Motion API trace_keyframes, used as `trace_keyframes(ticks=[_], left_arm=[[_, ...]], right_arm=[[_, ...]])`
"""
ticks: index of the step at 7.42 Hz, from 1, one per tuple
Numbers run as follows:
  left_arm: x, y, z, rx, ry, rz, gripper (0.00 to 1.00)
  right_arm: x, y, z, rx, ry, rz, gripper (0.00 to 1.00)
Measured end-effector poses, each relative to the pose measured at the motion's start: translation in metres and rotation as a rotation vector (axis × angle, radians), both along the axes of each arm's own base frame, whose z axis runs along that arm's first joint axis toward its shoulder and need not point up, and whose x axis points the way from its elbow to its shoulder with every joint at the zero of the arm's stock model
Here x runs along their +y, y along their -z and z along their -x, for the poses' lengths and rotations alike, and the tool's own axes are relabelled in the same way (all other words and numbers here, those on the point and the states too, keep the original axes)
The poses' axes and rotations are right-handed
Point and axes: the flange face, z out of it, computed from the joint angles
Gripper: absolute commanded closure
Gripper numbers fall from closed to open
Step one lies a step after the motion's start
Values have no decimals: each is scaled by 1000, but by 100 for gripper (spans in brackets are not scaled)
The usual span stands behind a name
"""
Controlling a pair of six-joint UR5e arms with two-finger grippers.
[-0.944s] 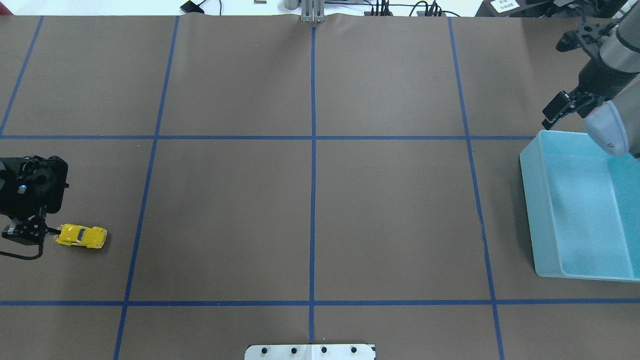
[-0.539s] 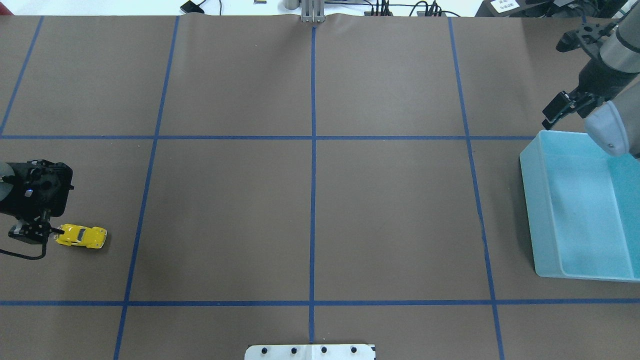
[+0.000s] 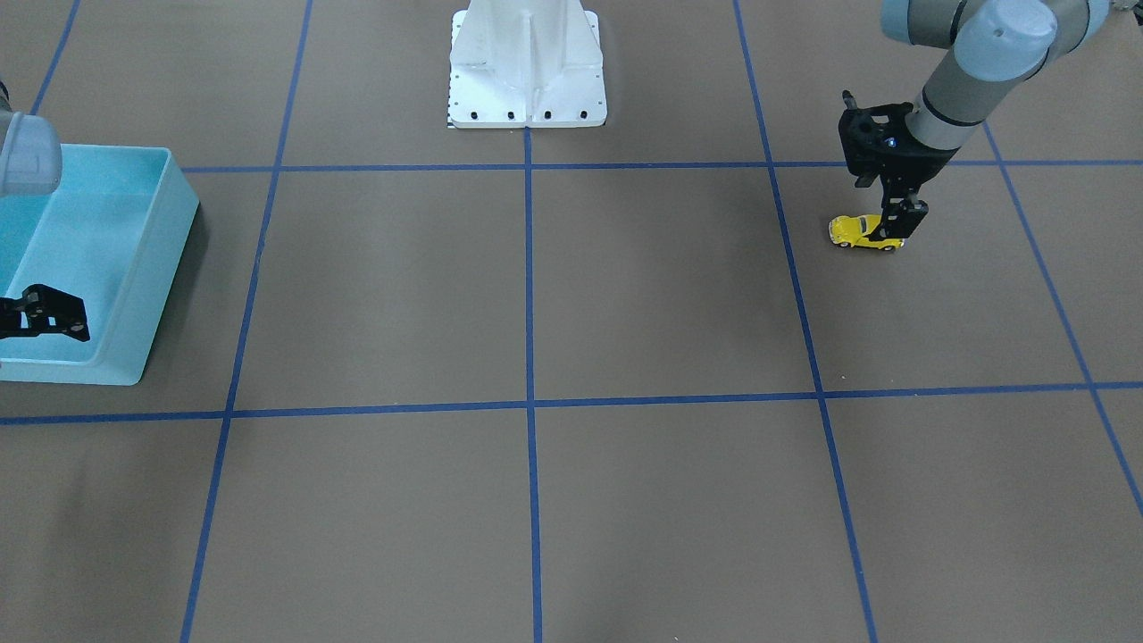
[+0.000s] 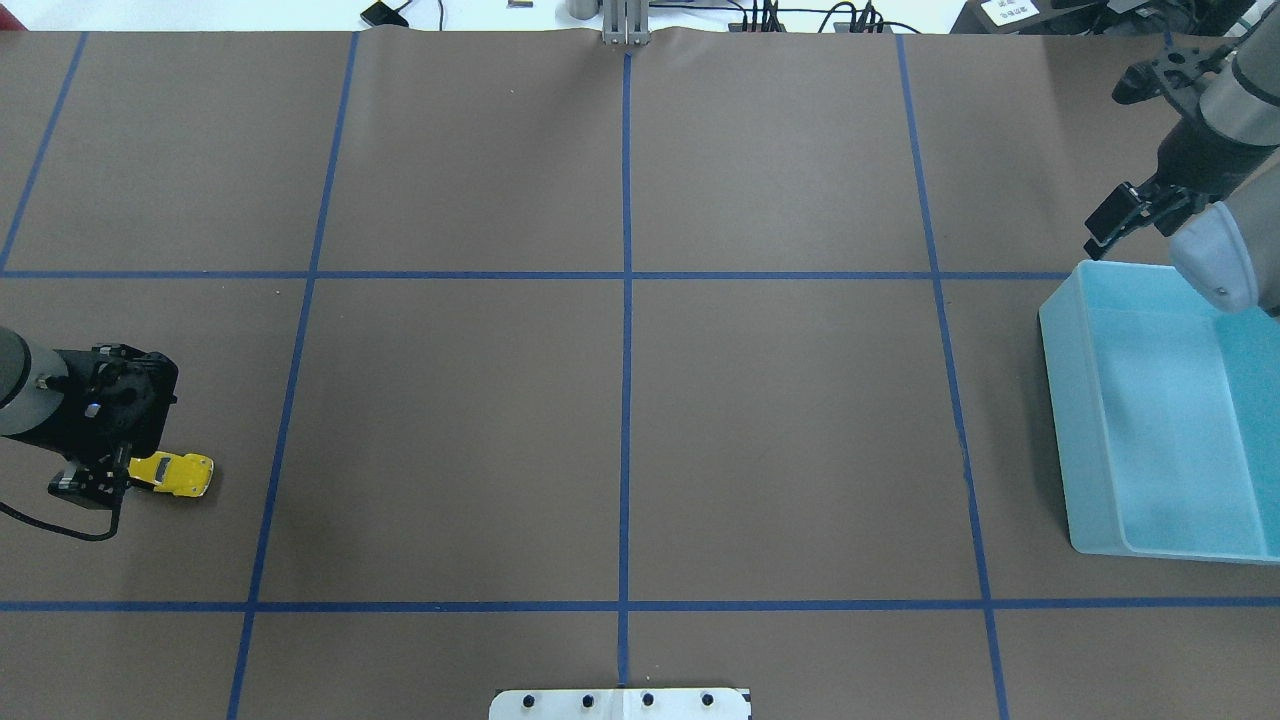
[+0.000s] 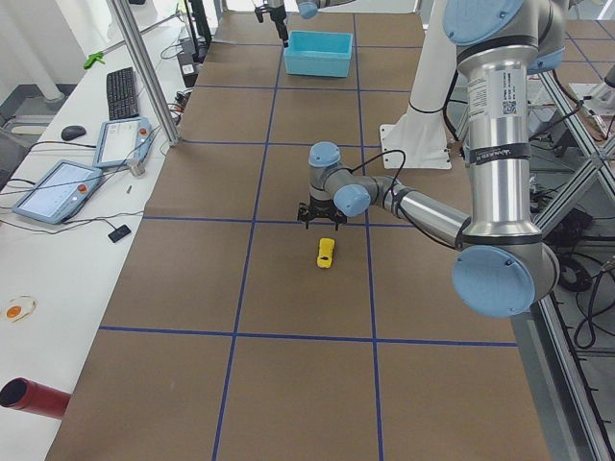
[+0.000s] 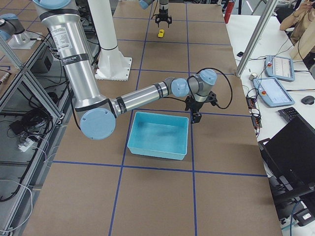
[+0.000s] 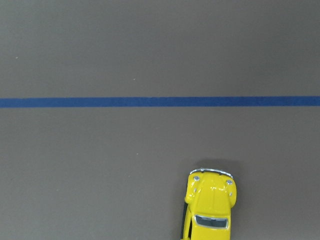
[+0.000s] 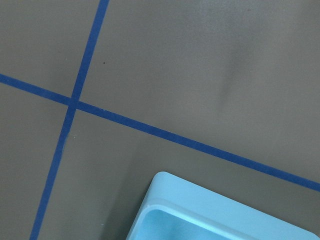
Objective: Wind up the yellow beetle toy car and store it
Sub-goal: 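Press the yellow car down onto the table with the left gripper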
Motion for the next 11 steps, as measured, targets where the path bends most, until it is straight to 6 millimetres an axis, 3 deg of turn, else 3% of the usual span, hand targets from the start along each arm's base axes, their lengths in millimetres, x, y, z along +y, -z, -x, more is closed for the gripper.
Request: trace_keyframes(ticks=[4,6,11], left_arm=[[16,-12,-23,-20,-59,11,0],[16,-26,-27,-42,-66,23,0],[10,-35,-30,-70,-44,4,0]], right_arm=[[0,0,0,0,0,0,0],[0,0,0,0,0,0,0],[0,-1,0,1,0,1,0]])
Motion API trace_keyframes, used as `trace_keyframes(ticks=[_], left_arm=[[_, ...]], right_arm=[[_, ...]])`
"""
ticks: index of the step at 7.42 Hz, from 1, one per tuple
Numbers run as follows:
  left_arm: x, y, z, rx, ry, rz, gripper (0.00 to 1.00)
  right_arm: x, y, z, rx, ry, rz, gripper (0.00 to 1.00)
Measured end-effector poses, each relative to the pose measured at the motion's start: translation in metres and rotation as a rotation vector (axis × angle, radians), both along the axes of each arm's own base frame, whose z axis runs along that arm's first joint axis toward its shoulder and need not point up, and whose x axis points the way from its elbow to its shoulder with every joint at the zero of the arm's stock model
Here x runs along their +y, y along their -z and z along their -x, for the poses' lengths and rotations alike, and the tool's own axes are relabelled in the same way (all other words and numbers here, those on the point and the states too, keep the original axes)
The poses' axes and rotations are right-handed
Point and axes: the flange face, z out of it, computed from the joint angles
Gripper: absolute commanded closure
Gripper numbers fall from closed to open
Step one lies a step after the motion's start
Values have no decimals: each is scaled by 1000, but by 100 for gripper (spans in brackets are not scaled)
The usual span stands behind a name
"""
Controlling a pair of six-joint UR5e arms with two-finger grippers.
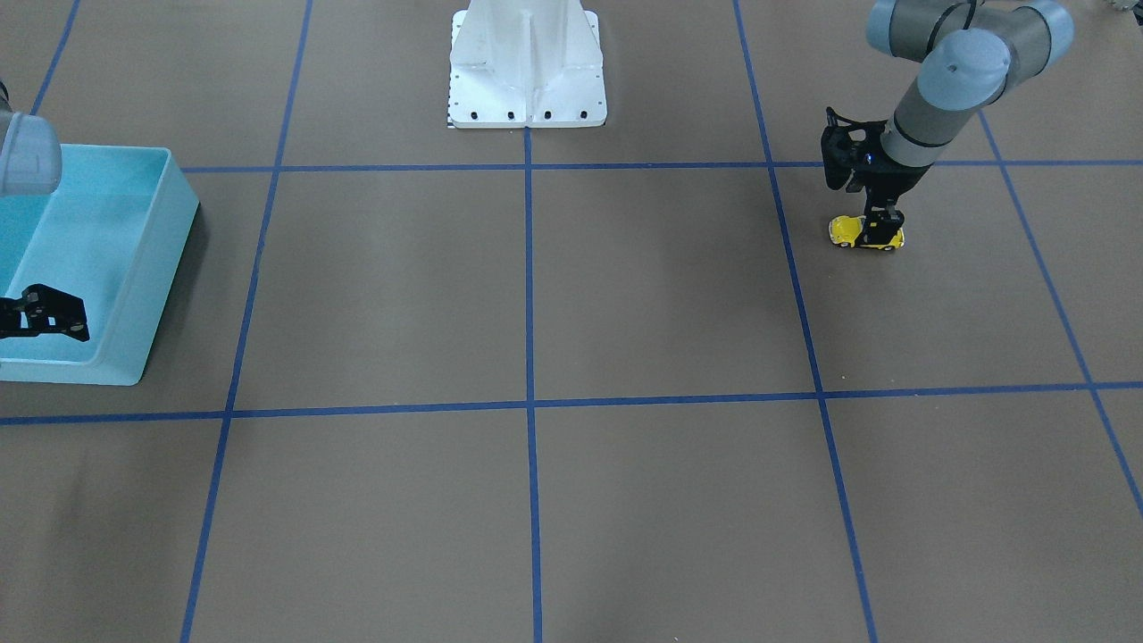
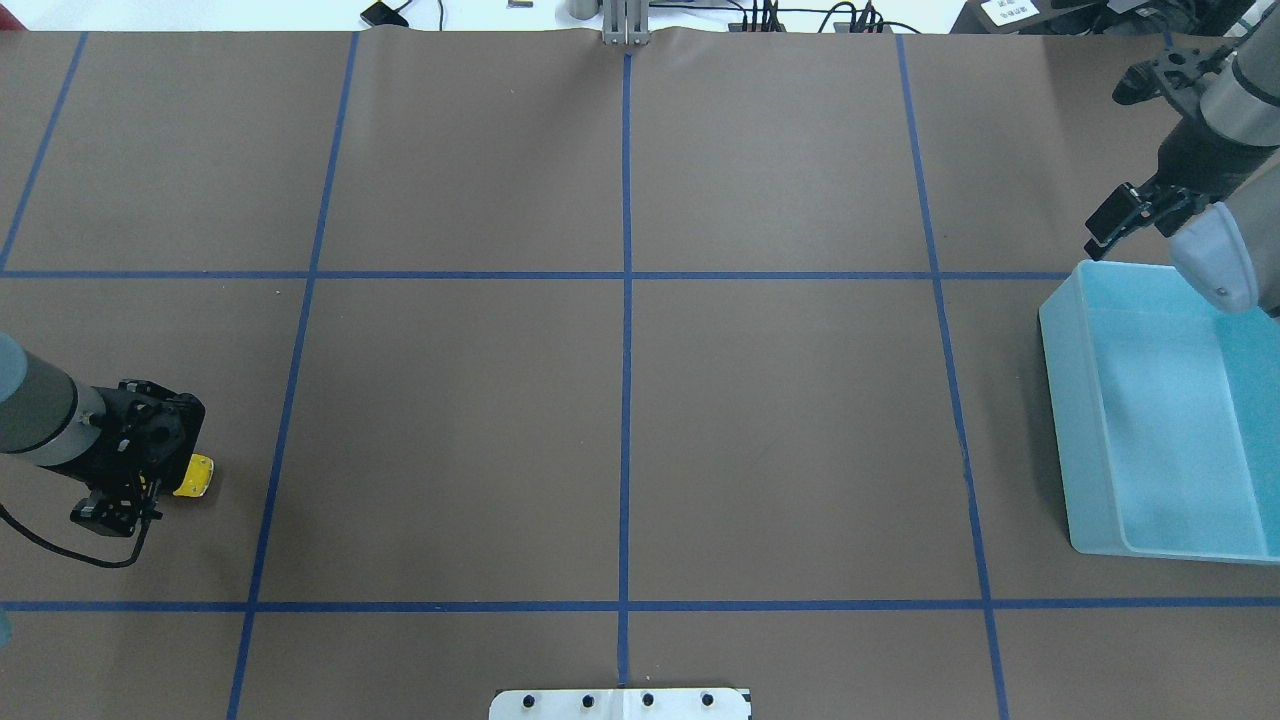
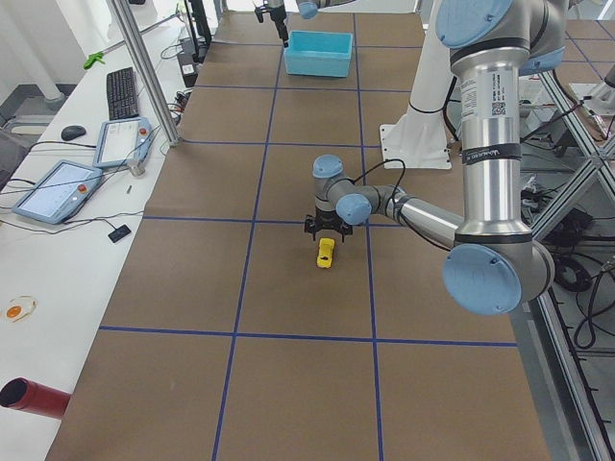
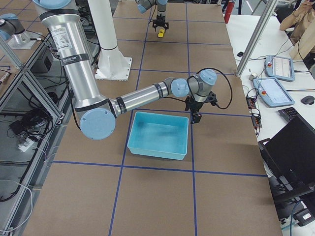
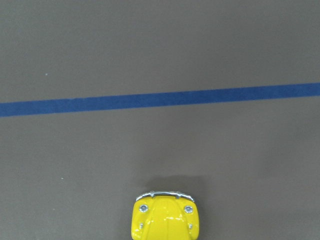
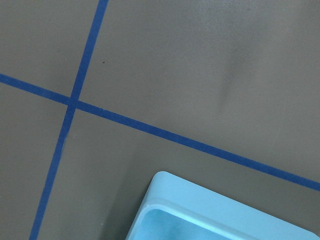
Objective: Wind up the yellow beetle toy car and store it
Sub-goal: 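Press the yellow car down onto the table with the left gripper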
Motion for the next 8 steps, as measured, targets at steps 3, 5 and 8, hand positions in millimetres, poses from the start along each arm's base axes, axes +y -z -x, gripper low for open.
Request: trace_keyframes(ticks=[3,5,8], left_arm=[[-6,-4,-8,-5,2,0,0],[-8,-10,-12,-13,0,7,0],[-8,-17,-16,-24,-5,15,0]], right_arm=[[0,0,0,0,0,0,0],[0,0,0,0,0,0,0],[0,0,0,0,0,0,0]])
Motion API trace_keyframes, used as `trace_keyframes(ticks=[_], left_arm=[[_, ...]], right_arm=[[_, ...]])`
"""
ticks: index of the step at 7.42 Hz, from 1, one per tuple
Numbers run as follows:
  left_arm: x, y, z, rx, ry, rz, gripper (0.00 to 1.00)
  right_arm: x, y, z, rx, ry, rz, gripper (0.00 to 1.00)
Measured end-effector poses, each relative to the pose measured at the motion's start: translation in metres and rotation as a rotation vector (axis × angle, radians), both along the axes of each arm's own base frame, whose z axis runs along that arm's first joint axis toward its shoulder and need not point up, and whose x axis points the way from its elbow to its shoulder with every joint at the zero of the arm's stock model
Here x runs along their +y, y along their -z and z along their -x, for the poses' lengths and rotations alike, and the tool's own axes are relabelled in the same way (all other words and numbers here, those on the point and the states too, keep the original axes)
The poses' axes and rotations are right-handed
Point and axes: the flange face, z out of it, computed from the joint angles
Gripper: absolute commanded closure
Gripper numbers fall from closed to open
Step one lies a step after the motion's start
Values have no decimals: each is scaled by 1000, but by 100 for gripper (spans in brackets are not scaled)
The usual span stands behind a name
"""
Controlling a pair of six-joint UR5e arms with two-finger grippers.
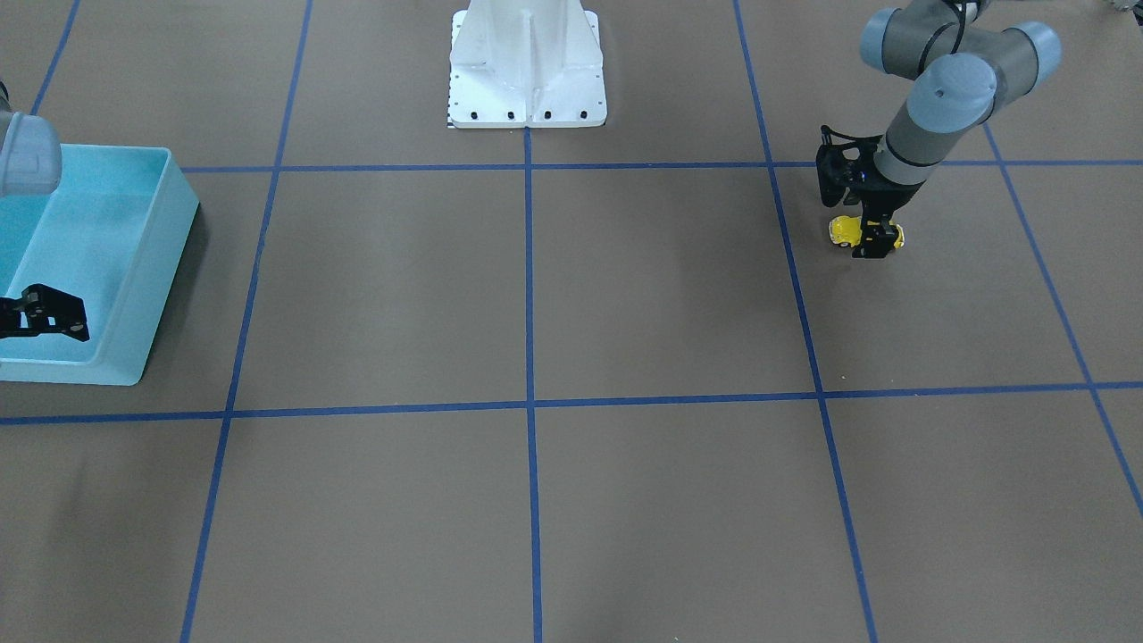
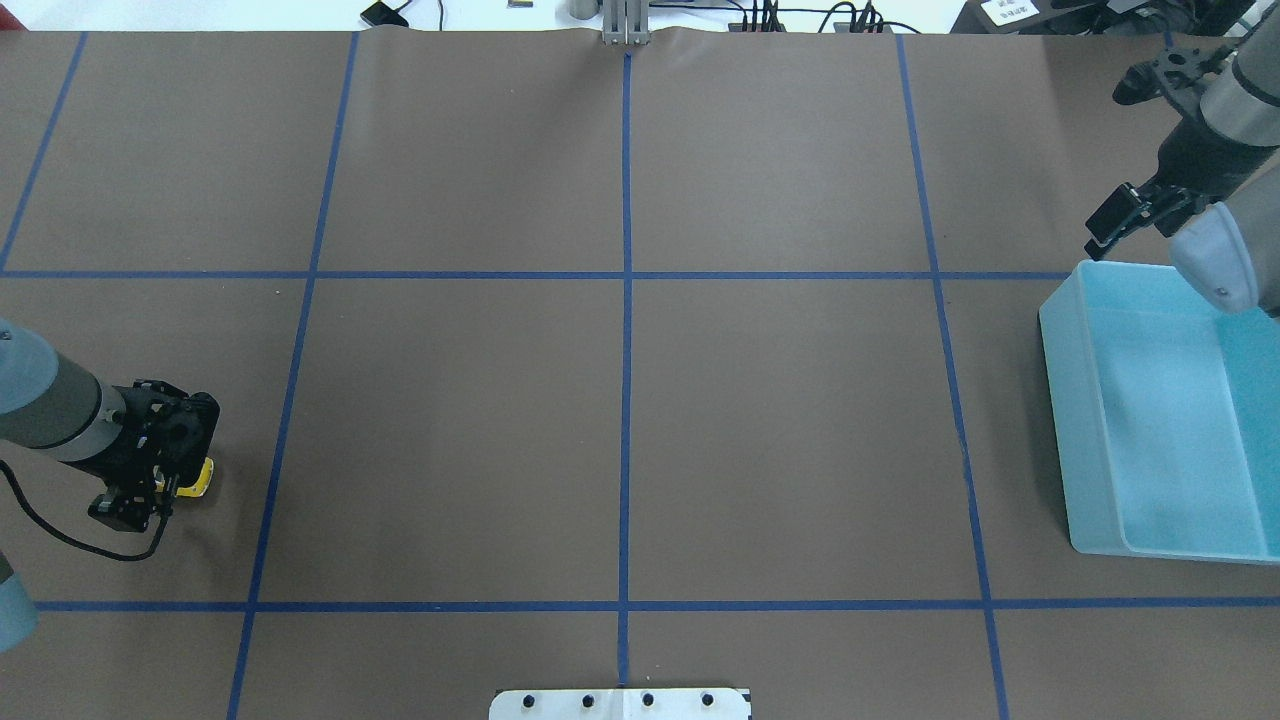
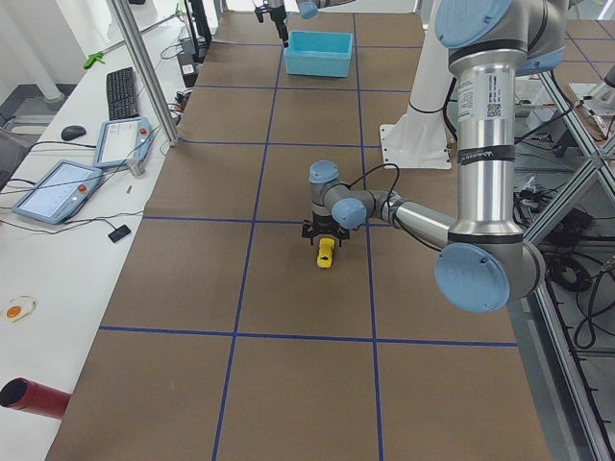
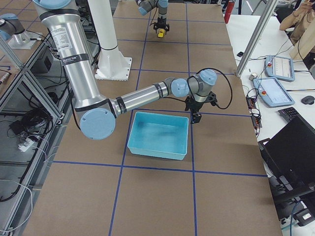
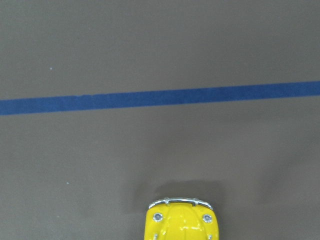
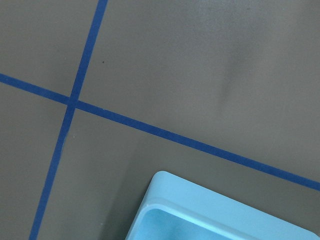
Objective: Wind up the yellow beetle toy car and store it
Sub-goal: 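Press the yellow car down onto the table with the left gripper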
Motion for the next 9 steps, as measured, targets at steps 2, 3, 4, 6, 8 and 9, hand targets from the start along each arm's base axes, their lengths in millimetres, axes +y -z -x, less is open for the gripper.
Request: trace_keyframes(ticks=[2,3,4,6,8,9], left_arm=[[-1,3,-7,5,-8,-4,1],[0,5,-11,7,-14,-6,1],[1,5,-13,8,-20,-7,2],[2,5,-15,9,-25,-10,2],[3,5,-15,16,-28,-16,3],[4,5,-14,19,-29,-19,7]], right_arm=[[0,0,0,0,0,0,0],[0,0,0,0,0,0,0],[0,0,0,0,0,0,0],[0,0,0,0,0,0,0],[0,0,0,0,0,0,0],[0,0,0,0,0,0,0]])
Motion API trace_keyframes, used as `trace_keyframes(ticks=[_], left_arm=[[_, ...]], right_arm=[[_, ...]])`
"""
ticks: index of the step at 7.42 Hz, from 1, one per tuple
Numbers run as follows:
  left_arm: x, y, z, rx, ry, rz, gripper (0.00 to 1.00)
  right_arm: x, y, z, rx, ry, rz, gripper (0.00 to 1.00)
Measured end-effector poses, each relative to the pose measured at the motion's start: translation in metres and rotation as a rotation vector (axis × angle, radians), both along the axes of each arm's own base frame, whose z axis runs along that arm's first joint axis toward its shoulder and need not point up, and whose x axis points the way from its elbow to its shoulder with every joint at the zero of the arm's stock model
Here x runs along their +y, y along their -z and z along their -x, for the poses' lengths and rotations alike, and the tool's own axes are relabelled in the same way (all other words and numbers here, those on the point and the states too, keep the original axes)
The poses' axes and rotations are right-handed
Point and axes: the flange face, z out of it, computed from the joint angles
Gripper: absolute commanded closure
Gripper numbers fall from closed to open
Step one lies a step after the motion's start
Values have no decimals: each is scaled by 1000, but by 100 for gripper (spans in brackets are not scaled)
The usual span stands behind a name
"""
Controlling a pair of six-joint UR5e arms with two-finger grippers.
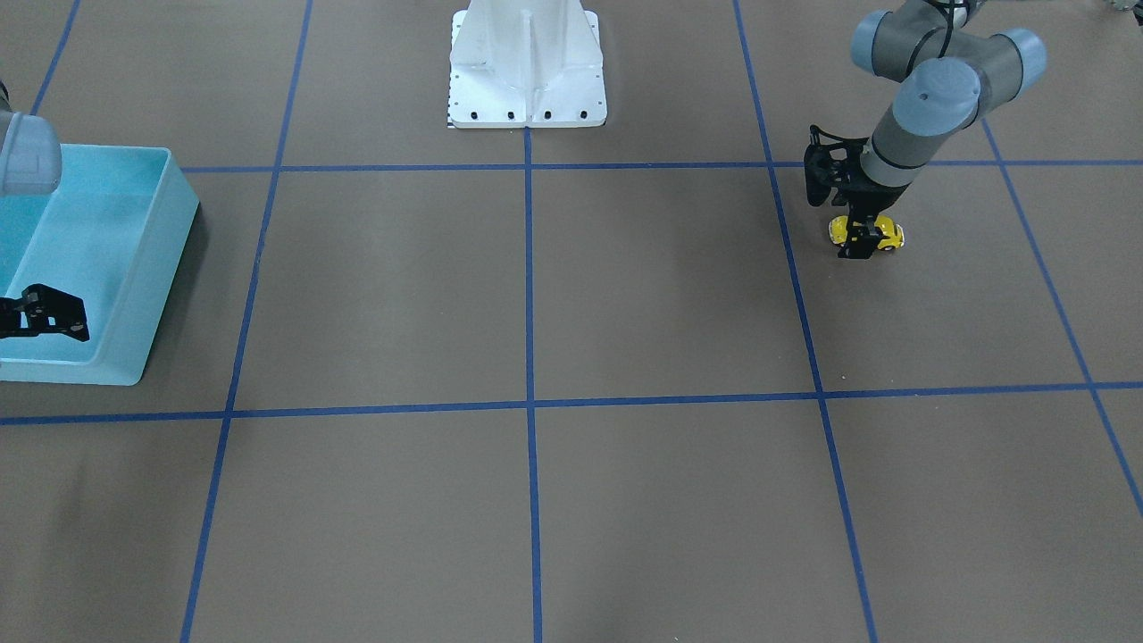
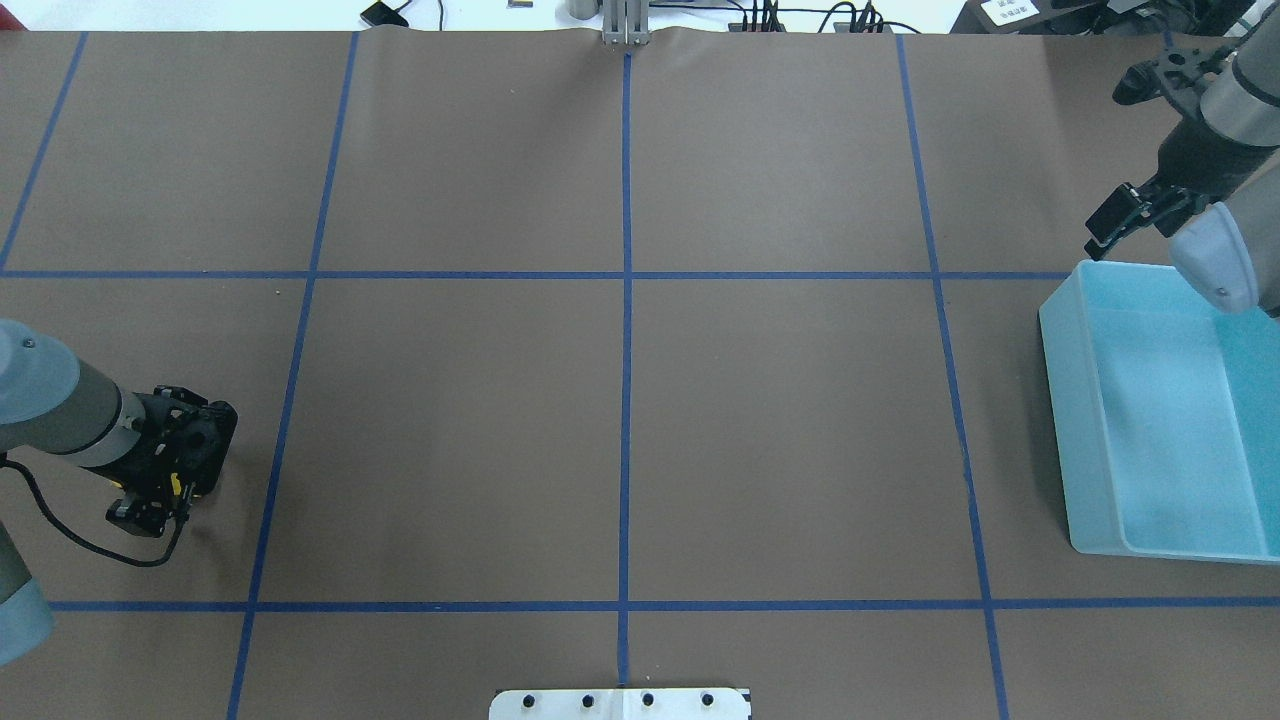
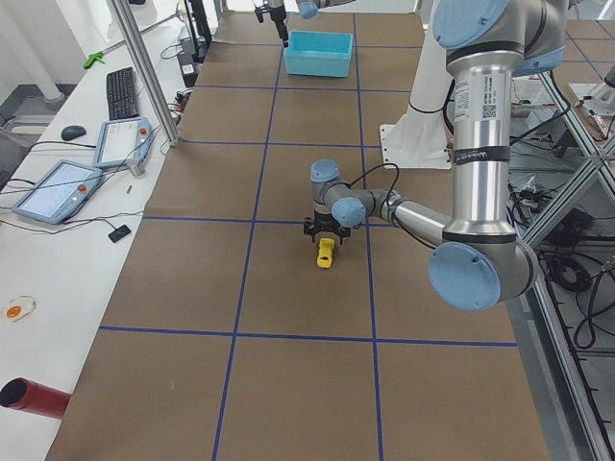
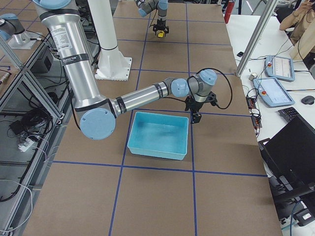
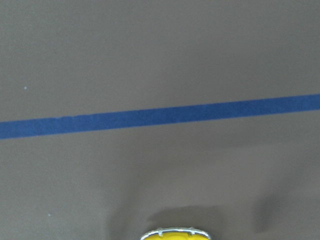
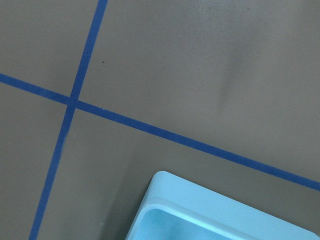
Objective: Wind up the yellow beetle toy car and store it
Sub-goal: 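Press the yellow car down onto the table with the left gripper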
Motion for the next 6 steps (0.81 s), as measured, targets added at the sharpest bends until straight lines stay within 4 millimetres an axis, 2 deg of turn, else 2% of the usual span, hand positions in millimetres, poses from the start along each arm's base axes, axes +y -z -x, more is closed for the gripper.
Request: trace_keyframes(ticks=[1,2,3,4,5,6], left_arm=[[1,-1,1,0,0,0,7],[1,-3,2,-2,0,1,23],[2,-3,3,-3,0,1,57],[2,-3,4,-2,0,1,85],[2,-3,4,-2,1,1,100],[3,-3,5,-2,1,3,100]], right_arm=[[0,0,0,0,0,0,0],[0,0,0,0,0,0,0],[0,0,0,0,0,0,0],[0,0,0,0,0,0,0],[0,0,0,0,0,0,0],[0,0,0,0,0,0,0]])
